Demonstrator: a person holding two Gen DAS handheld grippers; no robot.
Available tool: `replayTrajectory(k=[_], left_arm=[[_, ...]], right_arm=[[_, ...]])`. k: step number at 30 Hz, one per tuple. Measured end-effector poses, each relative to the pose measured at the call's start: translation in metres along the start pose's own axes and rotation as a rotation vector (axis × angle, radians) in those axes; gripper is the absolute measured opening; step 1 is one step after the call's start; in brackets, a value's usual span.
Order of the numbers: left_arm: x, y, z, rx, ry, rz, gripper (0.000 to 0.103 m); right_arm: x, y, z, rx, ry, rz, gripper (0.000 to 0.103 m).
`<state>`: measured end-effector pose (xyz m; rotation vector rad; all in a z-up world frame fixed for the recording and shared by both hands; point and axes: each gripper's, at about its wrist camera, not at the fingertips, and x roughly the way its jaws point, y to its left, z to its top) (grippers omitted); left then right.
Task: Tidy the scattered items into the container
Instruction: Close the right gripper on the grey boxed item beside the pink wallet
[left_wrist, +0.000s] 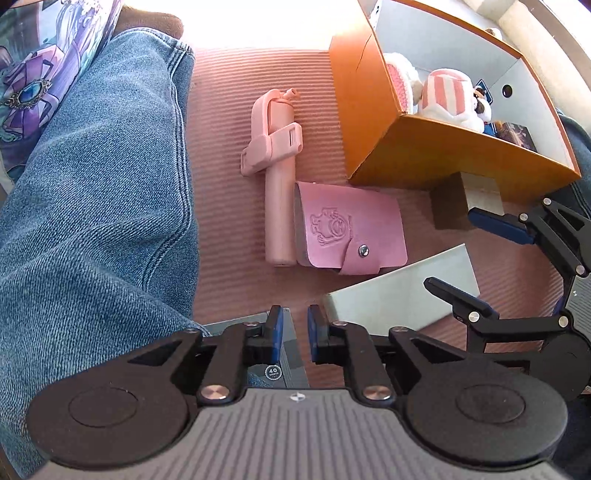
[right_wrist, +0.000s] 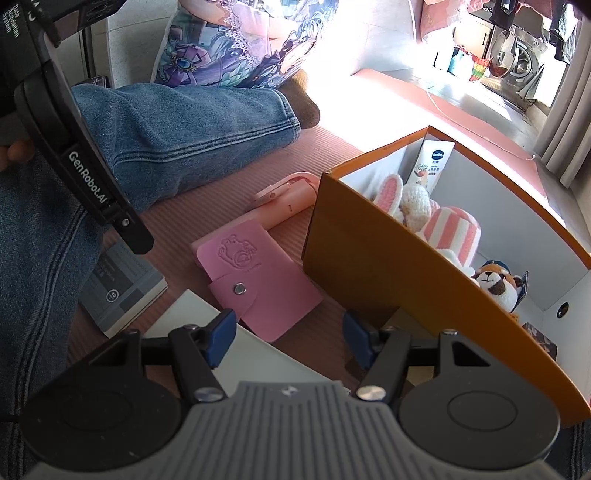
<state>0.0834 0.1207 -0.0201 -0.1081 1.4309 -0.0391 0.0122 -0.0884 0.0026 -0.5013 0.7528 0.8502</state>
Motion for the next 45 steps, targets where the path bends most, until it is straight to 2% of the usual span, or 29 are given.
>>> replayTrajectory(k=[1,4,7,11,13,15,18,20,24,27,29,31,36,38,42,45], left_arm=[[0.003,-0.005,-0.001,0.003,0.019,0.019,0.036],[0.016,-0.02,0.004,0.018,0.092,0.077,0.046],[0.026,-0.028,0.008,0.031,0.127,0.16,0.048],[0.045,-0.032,0.011,0.024,0.196,0.191,0.054],[0.05,-0.027,0.01,0.004,0.201,0.22,0.054],[0.046,-0.021,0.009,-0.022,0.191,0.209,0.053],[0.022,-0.016,0.009,-0.016,0.133,0.147,0.053],[0.001,-0.013,0.008,0.018,0.079,0.154,0.053],[-0.038,-0.004,0.0,0.09,-0.009,0.163,0.054],[-0.037,-0.013,0.004,0.096,-0.053,0.122,0.054],[-0.038,-0.011,0.0,0.101,-0.088,0.088,0.054],[-0.041,-0.006,-0.007,0.105,-0.118,0.071,0.054],[-0.035,-0.009,-0.016,0.13,-0.21,0.048,0.054],[-0.036,-0.009,-0.019,0.142,-0.239,0.047,0.054],[-0.037,-0.005,-0.021,0.12,-0.285,0.025,0.054],[-0.036,0.0,-0.022,0.08,-0.315,0.016,0.048]], right_arm=[[0.0,-0.001,0.0,0.003,0.0,-0.001,0.067],[-0.001,-0.003,0.0,0.008,-0.004,-0.006,0.067],[-0.004,-0.006,0.0,0.015,-0.014,-0.013,0.067],[-0.005,-0.013,-0.002,0.037,-0.028,-0.019,0.067],[-0.005,-0.015,-0.002,0.047,-0.034,-0.015,0.067],[-0.006,-0.016,-0.002,0.049,-0.042,0.004,0.067],[-0.004,-0.01,0.0,0.019,-0.038,0.08,0.067],[0.0,-0.002,0.004,-0.034,-0.029,0.158,0.067],[0.013,0.028,0.014,-0.244,-0.018,0.319,0.068],[0.027,0.045,0.02,-0.364,-0.01,0.402,0.071],[0.039,0.054,0.026,-0.404,0.005,0.466,0.077],[0.05,0.063,0.03,-0.454,0.011,0.492,0.085],[0.071,0.081,0.035,-0.571,0.008,0.534,0.085],[0.08,0.086,0.038,-0.588,0.036,0.573,0.085],[0.095,0.091,0.042,-0.599,0.072,0.594,0.09],[0.105,0.095,0.043,-0.594,0.099,0.616,0.091]])
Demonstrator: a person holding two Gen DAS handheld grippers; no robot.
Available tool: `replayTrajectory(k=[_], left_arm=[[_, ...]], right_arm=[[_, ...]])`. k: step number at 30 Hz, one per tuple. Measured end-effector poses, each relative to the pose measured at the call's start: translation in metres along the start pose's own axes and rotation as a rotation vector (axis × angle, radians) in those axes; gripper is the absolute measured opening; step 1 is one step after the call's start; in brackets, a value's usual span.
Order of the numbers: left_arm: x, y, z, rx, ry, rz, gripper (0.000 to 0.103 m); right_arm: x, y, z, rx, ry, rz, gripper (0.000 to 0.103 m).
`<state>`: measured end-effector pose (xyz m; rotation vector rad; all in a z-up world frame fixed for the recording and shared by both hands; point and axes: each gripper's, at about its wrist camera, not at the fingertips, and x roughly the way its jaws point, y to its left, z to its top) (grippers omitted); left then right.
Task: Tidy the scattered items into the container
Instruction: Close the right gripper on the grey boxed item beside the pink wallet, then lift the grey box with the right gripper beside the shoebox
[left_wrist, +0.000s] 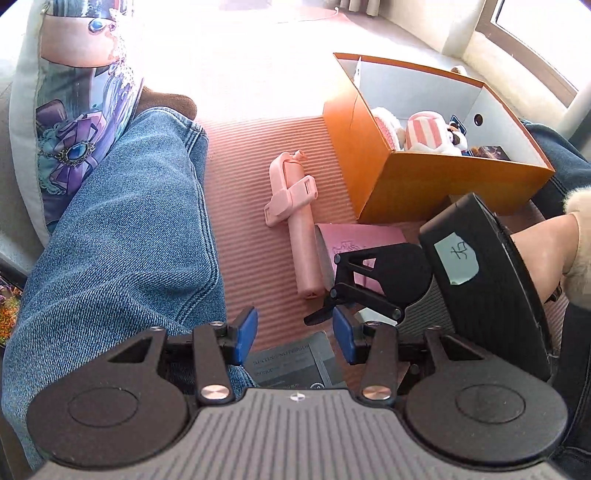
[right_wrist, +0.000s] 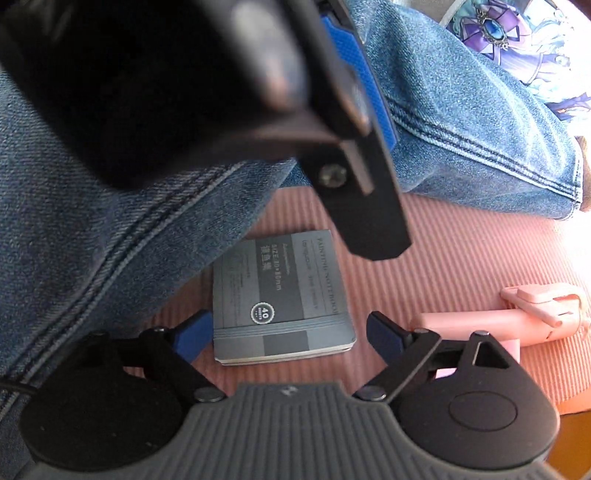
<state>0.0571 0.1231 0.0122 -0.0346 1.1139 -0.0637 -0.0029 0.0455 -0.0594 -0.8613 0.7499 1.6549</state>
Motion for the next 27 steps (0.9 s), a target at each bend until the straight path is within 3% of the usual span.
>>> replayTrajectory(k=[10,20,23,27], left_arm=[[-0.001,0.002,-0.005,-0.038,-0.06,-0.032,0.048],[-0.009,0.005,-0.005,-0.135,-0.101,-0.059,0.051],[-0.007,0.0,-0.004,-0.144,-0.097,-0.061,0.053],[0.0,-0.01,-0.001,-0.156,-0.075,-0.117,0.053]], right_arm=[[-0.004,0.008,-0.001,0.013,0.001,-0.048,0.084],[-0.058,0.025,-0.001,-0.005,-0.048,-0.229,0.084],[-0.074,0.028,-0.01,0.039,-0.073,-0.299,0.084],[-0.081,0.026,-0.031,0.151,-0.063,-0.338,0.084]])
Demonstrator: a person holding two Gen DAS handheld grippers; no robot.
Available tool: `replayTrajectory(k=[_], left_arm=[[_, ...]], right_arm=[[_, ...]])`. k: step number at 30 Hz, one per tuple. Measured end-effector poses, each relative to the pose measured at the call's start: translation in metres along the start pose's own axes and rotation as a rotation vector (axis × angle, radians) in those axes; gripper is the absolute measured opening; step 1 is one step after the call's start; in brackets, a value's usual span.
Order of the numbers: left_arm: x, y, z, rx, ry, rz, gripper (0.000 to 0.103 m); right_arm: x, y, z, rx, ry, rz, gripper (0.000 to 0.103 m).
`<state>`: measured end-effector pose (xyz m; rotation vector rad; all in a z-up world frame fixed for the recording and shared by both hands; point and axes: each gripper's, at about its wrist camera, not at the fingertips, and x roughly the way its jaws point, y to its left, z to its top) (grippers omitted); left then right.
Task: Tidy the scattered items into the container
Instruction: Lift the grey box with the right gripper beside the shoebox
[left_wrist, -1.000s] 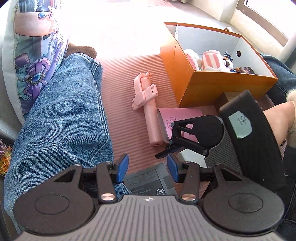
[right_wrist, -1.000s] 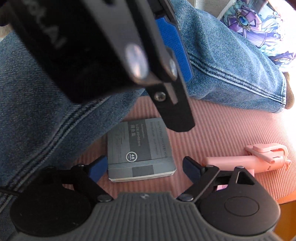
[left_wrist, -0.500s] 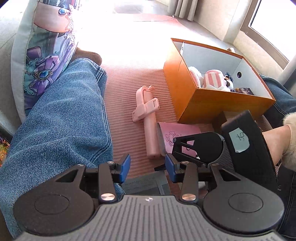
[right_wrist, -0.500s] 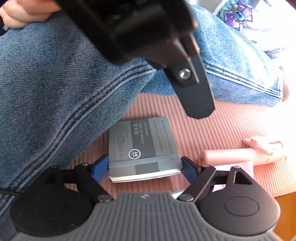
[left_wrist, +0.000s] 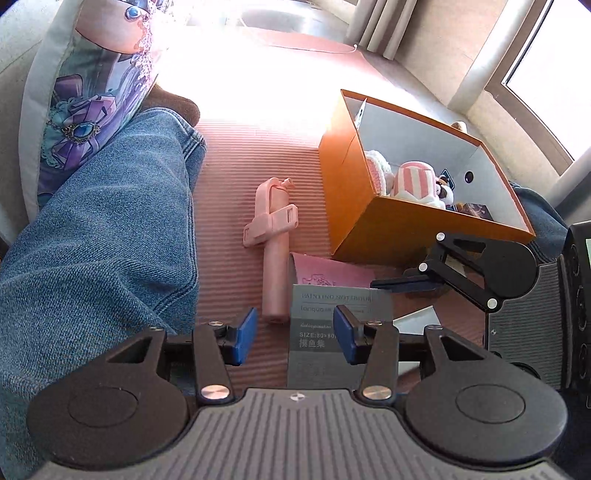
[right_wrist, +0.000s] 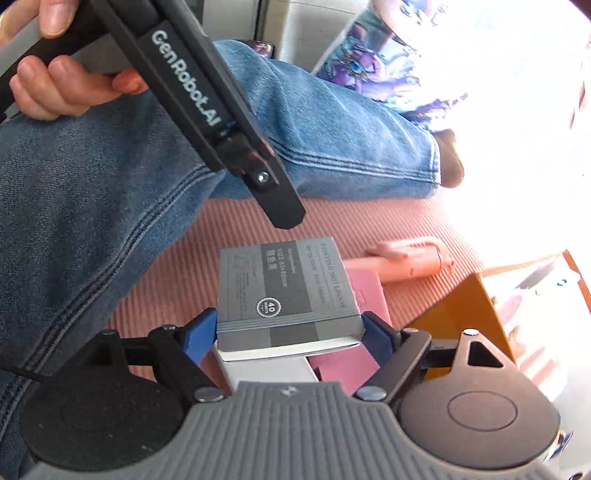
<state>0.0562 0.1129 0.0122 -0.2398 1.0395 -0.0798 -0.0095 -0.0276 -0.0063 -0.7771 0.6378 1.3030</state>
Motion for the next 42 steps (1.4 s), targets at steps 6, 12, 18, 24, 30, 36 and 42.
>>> replayTrajectory(k=[6,12,18,24,30,36,42], left_arm=[[0.024,-0.013,0.004,-0.004,0.064,-0.002,0.053],[0.039,-0.015,0.002,-0.02,0.114,0.0,0.053],[0.044,-0.009,-0.001,-0.051,0.147,0.008,0.053],[0.045,-0.01,-0.007,-0.026,0.173,0.012,0.052],[0.042,-0.006,-0.011,-0.047,0.156,0.011,0.05],[0.04,-0.006,-0.011,-0.053,0.144,0.009,0.051],[0.038,-0.005,-0.01,-0.053,0.136,0.004,0.051]], right_arm=[[0.008,0.0,-0.016,0.108,0.052,-0.006,0.084],[0.009,-0.021,-0.026,0.105,0.083,-0.015,0.085],[-0.011,-0.006,-0.034,0.1,0.039,-0.052,0.085],[-0.012,0.005,-0.024,0.108,0.038,-0.036,0.082],[0.003,0.011,-0.02,0.119,0.062,-0.045,0.08],[0.019,0.037,-0.022,-0.062,0.1,-0.167,0.086],[0.009,0.034,-0.028,-0.044,0.133,-0.179,0.08]])
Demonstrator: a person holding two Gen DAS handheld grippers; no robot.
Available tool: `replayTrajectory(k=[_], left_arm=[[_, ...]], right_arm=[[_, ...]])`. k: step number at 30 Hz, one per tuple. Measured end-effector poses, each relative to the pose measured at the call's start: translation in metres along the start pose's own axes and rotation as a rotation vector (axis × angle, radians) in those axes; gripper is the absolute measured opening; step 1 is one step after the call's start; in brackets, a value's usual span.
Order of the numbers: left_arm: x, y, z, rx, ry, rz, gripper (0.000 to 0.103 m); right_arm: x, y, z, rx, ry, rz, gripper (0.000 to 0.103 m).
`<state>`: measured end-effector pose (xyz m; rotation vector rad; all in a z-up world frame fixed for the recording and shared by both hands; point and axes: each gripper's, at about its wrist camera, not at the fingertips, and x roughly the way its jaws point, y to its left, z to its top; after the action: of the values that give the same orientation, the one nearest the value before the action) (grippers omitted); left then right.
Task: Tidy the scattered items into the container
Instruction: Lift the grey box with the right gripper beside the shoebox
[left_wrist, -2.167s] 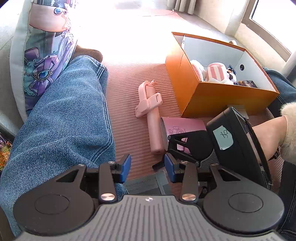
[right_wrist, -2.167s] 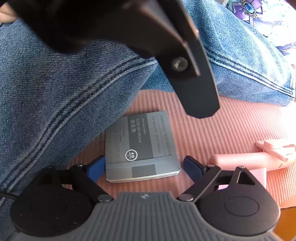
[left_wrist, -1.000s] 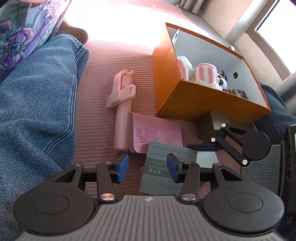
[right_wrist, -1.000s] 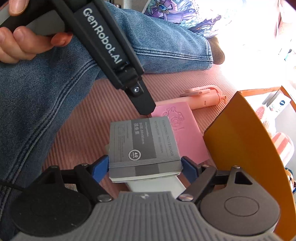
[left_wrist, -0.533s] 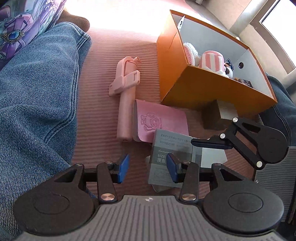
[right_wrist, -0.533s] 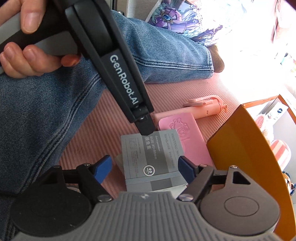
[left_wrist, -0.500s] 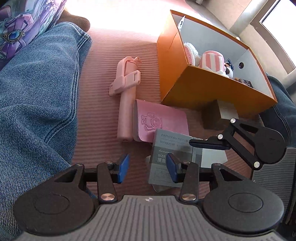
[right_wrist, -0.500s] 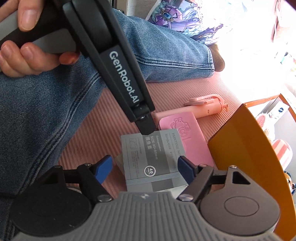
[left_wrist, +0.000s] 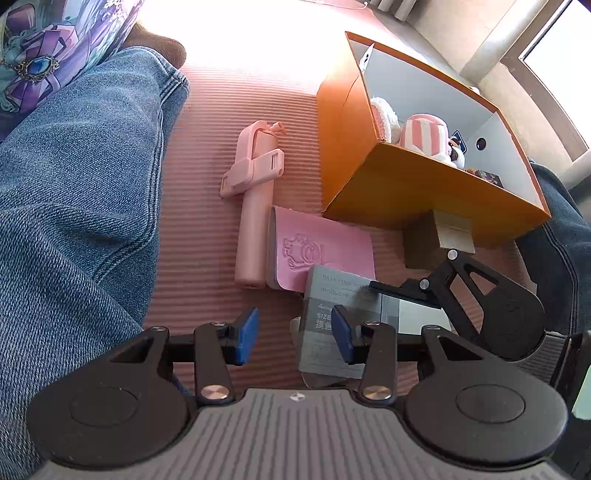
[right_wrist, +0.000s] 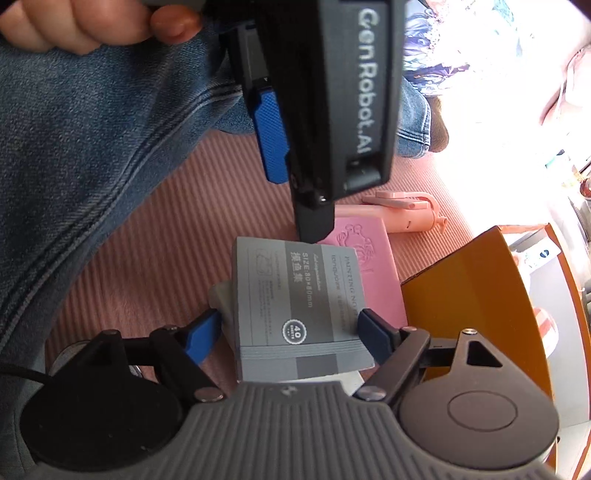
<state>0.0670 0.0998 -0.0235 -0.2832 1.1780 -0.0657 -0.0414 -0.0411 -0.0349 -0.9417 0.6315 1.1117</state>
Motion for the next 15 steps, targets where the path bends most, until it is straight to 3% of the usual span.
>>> replayTrajectory(k=[3,6,8,10,13,15], left_arm=[[-0.001,-0.001,0.0,0.003,-0.002,0.001,0.05],[-0.001,-0.001,0.001,0.004,-0.003,0.0,0.05],[0.0,0.0,0.002,0.005,-0.003,0.001,0.05],[0.0,0.0,0.002,0.007,-0.002,0.001,0.05],[0.0,0.001,0.002,0.006,-0.003,0.0,0.05],[0.001,0.001,0.003,0.005,-0.001,0.003,0.05]], right_arm=[[-0.011,-0.015,-0.002,0.091,-0.003,0.048,0.067],[-0.018,-0.03,-0.004,0.177,0.0,0.03,0.047],[-0.02,-0.04,-0.005,0.238,0.003,0.039,0.016],[-0.02,-0.051,-0.008,0.312,0.004,0.046,0.016],[-0.02,-0.059,-0.011,0.326,-0.006,0.004,0.02],[-0.019,-0.062,-0.008,0.329,-0.015,-0.008,0.035]])
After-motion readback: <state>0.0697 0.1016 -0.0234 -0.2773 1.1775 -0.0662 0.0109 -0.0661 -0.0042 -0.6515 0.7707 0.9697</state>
